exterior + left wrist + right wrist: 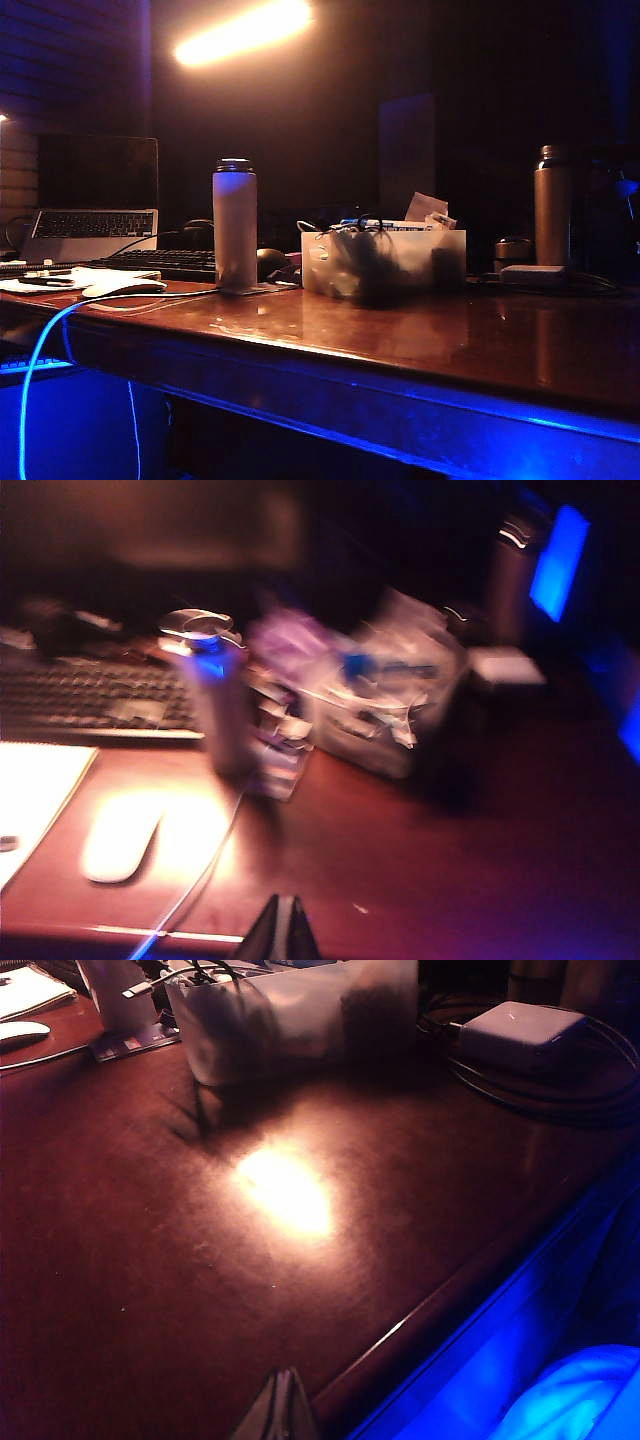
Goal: Pick up the liquid glue and place it into the translucent box.
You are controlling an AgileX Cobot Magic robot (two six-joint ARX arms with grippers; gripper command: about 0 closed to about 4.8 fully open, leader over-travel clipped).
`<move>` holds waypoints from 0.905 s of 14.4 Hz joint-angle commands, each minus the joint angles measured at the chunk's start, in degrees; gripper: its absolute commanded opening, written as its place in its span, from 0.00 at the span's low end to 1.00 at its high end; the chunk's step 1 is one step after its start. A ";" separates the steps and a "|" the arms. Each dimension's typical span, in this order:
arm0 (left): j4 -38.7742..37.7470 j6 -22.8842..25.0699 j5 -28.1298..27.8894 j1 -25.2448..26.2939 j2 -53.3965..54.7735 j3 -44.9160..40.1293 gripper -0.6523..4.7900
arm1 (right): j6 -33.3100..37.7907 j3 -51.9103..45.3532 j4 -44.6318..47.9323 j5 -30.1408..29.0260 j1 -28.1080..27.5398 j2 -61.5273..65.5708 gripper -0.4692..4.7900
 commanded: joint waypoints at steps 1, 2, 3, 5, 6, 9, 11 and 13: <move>14.82 -6.43 -2.27 3.06 -9.66 -15.45 0.11 | 0.22 -0.20 -0.26 -0.09 0.00 0.09 0.09; 18.56 -8.44 -4.94 2.97 -13.25 -21.44 0.11 | 0.22 -0.20 -0.24 -0.09 0.00 0.09 0.09; 20.94 -9.81 -7.10 2.97 -16.74 -27.04 0.11 | 0.22 -0.20 -0.24 -0.09 0.00 0.09 0.09; 21.55 -10.75 -10.19 2.97 -23.17 -36.54 0.11 | 0.22 -0.20 -0.24 -0.09 0.00 0.09 0.09; 21.53 -12.09 -10.43 2.99 -25.22 -40.17 0.11 | 0.22 -0.20 -0.24 -0.09 0.00 0.09 0.09; 21.53 -14.45 -12.76 2.99 -30.53 -47.91 0.11 | 0.22 -0.20 -0.24 -0.09 0.00 0.09 0.09; 21.42 -16.02 -18.34 2.99 -34.47 -51.65 0.11 | 0.22 -0.20 -0.26 -0.09 0.00 0.09 0.09; 21.20 -15.67 -20.00 2.99 -38.01 -53.53 0.11 | 0.22 -0.20 -0.26 -0.09 0.00 0.09 0.09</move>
